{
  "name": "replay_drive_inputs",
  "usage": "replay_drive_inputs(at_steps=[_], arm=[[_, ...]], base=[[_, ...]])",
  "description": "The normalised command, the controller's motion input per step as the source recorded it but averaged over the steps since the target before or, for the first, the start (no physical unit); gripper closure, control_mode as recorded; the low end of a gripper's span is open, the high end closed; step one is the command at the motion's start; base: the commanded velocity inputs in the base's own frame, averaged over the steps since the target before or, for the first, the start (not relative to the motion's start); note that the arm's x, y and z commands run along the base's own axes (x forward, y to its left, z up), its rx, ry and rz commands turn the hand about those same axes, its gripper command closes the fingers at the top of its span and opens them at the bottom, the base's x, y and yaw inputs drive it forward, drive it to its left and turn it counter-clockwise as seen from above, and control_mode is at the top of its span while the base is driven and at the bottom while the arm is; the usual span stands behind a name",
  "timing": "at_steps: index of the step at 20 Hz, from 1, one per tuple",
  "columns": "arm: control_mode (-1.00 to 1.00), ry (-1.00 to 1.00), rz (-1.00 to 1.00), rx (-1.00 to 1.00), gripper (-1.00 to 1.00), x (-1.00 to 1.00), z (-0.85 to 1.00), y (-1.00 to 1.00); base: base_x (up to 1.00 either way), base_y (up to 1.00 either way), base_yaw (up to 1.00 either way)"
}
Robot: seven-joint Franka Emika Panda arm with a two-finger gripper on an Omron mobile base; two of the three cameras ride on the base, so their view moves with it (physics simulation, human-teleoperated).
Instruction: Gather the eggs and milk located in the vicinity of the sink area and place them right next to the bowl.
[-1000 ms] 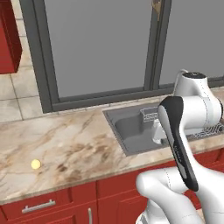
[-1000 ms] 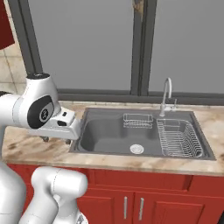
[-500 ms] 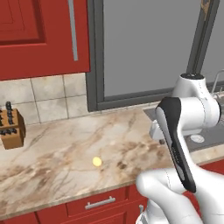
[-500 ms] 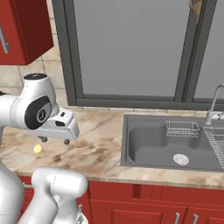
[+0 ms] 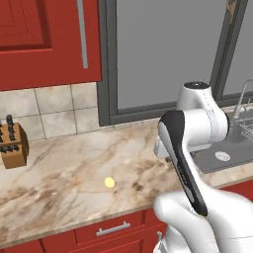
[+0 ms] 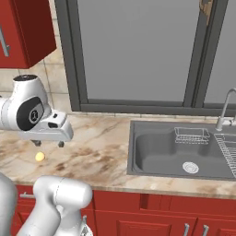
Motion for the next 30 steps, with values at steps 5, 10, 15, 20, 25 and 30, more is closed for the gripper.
replay_drive_inputs(at_steps=[5, 10, 15, 20, 25, 30], arm=[[-1.0, 0.0, 0.25, -0.06, -1.0, 0.5, -0.17, 0.97], [-1.0, -0.05, 0.28, 0.03, -1.0, 0.29, -0.53, 0.63], [-1.0, -0.17, 0.15, 0.07, -1.0, 0.03, -0.5, 0.34], [-1.0, -0.13, -0.01, 0.01, -1.0, 0.28, -0.42, 0.25], [-1.0, 0.0, -0.15, 0.0, -1.0, 0.67, -0.24, 0.15], [-1.0, 0.16, -0.16, 0.05, -1.0, 0.33, -0.03, 0.02]], base=[[0.0, 0.0, 0.0], [0.0, 0.0, 0.0], [0.0, 0.0, 0.0], [0.0, 0.0, 0.0], [0.0, 0.0, 0.0], [0.0, 0.0, 0.0]])
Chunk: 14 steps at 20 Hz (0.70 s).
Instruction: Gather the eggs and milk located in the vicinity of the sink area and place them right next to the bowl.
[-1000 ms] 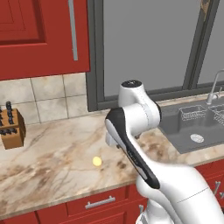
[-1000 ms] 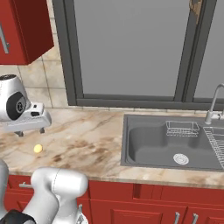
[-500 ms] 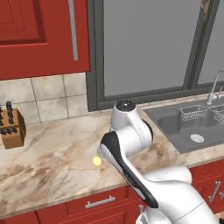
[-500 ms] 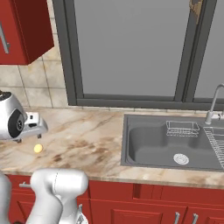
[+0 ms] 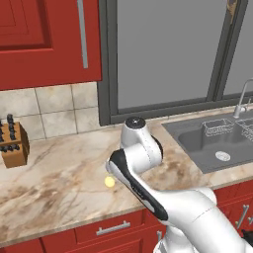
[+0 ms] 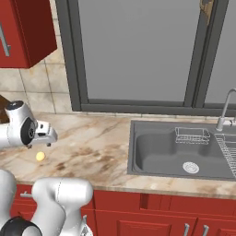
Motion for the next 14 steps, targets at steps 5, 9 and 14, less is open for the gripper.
replay_drive_inputs(at_steps=[5, 9, 14], arm=[[-1.0, 0.04, -0.04, 0.19, -1.0, 0.03, -0.02, 0.12], [-1.0, 0.03, 0.05, 0.14, -1.0, 0.0, -0.02, 0.04], [-1.0, 0.0, 0.06, 0.0, -1.0, 0.0, -0.56, 0.1]], base=[[0.0, 0.0, 0.0], [0.0, 0.0, 0.0], [0.0, 0.0, 0.0]])
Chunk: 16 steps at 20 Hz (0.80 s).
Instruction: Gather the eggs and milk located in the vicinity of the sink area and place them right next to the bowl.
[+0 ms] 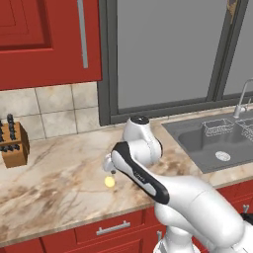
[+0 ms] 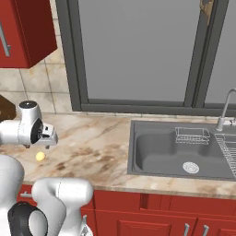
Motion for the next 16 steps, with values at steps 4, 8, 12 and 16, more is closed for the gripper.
replay_drive_inputs(at_steps=[4, 8, 12, 16], arm=[[-1.0, 0.0, 0.01, 0.0, -1.0, 0.0, -0.6, 0.2], [-1.0, 0.0, 0.0, 0.0, -1.0, 0.02, -0.34, 0.23], [-1.0, 0.01, 0.0, 0.0, -1.0, 0.35, -0.26, 0.19], [-1.0, 0.0, 0.0, 0.0, -1.0, 0.39, -0.04, 0.18]], base=[[0.0, 0.0, 0.0], [0.0, 0.0, 0.0], [0.0, 0.0, 0.0], [0.0, 0.0, 0.0]])
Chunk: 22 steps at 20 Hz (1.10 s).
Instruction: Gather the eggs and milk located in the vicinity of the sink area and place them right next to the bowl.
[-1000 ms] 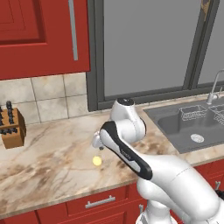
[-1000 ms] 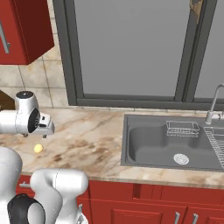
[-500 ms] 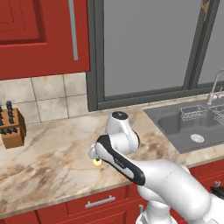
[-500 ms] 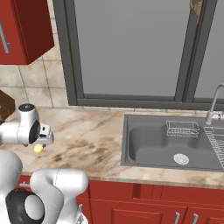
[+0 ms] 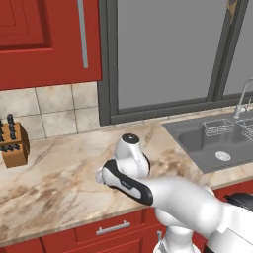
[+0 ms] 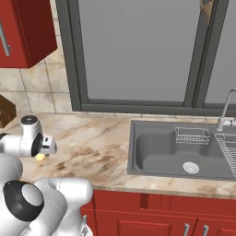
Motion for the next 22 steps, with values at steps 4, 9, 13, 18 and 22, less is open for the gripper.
replay_drive_inputs(at_steps=[4, 9, 13, 18, 22], arm=[[-1.0, 0.01, 0.0, 0.0, -1.0, 0.31, 0.0, 0.01], [-1.0, 0.01, 0.0, 0.0, -1.0, 0.16, -0.02, 0.0], [-1.0, 0.0, 0.0, 0.0, -1.0, -0.01, -0.22, 0.03], [-1.0, 0.0, 0.0, 0.0, -1.0, -0.09, -0.33, 0.02], [-1.0, 0.0, 0.0, 0.0, -1.0, 0.0, -0.28, 0.02]], base=[[0.0, 0.0, 0.0], [0.0, 0.0, 0.0], [0.0, 0.0, 0.0], [0.0, 0.0, 0.0], [0.0, 0.0, 0.0]])
